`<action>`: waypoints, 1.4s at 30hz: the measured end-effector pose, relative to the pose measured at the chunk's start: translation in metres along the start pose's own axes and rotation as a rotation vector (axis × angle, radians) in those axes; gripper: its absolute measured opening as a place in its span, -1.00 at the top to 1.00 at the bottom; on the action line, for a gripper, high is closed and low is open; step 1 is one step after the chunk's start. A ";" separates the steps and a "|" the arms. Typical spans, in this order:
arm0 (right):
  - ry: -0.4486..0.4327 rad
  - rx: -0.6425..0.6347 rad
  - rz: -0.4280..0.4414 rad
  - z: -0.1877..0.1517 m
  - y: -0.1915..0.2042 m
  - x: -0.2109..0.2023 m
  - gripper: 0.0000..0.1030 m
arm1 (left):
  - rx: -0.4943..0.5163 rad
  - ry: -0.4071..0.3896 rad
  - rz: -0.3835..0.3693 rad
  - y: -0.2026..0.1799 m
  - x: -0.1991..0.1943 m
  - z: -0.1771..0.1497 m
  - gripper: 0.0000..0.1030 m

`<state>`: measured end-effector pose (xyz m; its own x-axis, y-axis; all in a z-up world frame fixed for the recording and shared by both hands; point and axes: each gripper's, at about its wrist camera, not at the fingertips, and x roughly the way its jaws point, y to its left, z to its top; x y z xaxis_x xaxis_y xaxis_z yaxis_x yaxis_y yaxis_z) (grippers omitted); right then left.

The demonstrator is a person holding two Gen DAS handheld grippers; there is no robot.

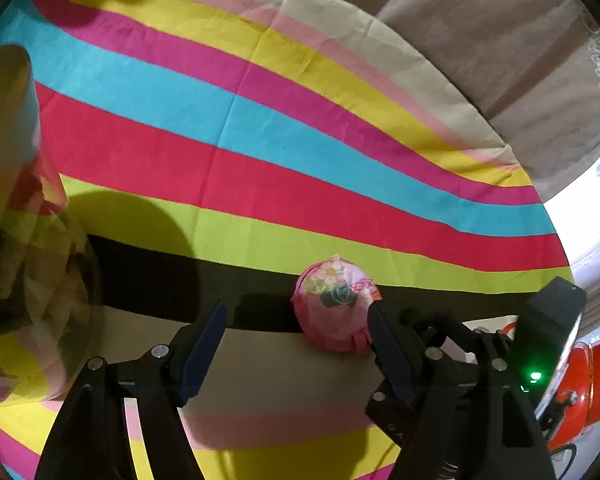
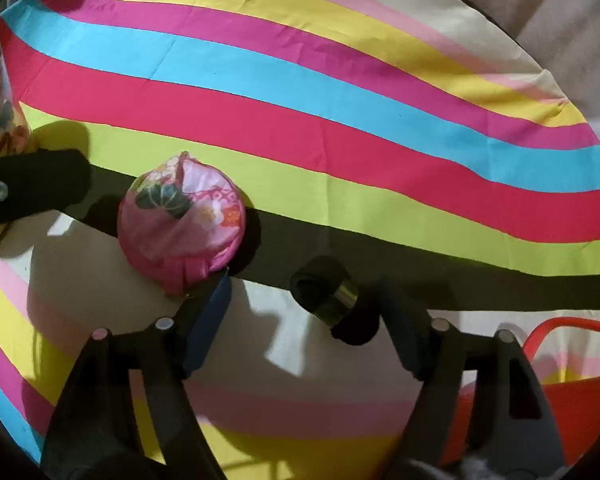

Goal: Organize soft objects
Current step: 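Grasp the pink floral pouch with the left tool while the right tool grasps the black strap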

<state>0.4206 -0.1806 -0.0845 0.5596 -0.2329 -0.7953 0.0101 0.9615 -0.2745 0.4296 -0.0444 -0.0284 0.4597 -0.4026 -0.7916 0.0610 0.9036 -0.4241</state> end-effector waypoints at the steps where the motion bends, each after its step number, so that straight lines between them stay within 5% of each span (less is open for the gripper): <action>1: -0.003 0.010 0.001 0.000 -0.002 0.002 -0.32 | 0.000 0.006 0.001 0.000 0.003 0.000 -0.43; 3: -0.002 0.039 0.027 0.000 -0.006 0.004 0.36 | 0.009 0.013 0.001 -0.001 0.006 -0.001 -0.43; 5: 0.003 0.085 0.094 -0.003 -0.010 0.004 0.52 | 0.019 0.020 0.001 -0.004 0.011 0.000 -0.43; 16: -0.020 0.108 0.130 -0.014 -0.006 -0.004 0.55 | 0.105 0.063 -0.001 -0.017 0.041 0.004 -0.43; 32: -0.058 0.013 0.250 -0.032 0.003 -0.044 0.55 | 0.285 0.012 0.022 -0.031 0.051 0.000 -0.44; 42: -0.019 -0.060 0.218 -0.049 0.013 -0.062 0.55 | 0.410 -0.009 0.040 -0.045 0.059 -0.010 -0.78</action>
<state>0.3450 -0.1609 -0.0651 0.5585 -0.0175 -0.8293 -0.1619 0.9782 -0.1297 0.4447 -0.1107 -0.0605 0.4761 -0.3664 -0.7994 0.3899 0.9028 -0.1815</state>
